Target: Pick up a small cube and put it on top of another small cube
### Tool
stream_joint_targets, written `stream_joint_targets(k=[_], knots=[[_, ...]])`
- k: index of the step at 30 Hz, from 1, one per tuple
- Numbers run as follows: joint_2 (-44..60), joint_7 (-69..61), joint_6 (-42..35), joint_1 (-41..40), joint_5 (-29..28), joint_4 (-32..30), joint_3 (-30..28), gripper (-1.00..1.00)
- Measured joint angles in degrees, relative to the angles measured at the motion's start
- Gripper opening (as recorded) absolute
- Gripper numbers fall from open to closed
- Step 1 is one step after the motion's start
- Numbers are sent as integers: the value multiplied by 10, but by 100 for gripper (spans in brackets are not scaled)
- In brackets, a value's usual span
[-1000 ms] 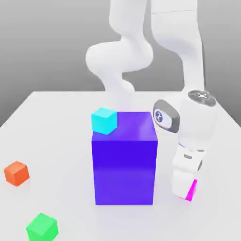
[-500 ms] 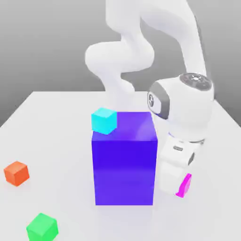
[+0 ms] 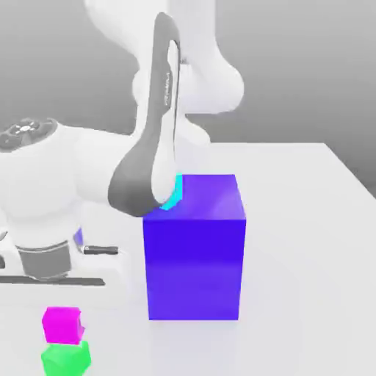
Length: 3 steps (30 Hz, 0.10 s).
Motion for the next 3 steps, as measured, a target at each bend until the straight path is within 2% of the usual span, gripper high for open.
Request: stream_joint_targets(k=[3], knots=[[0,0,0,0,0,0,0,100]])
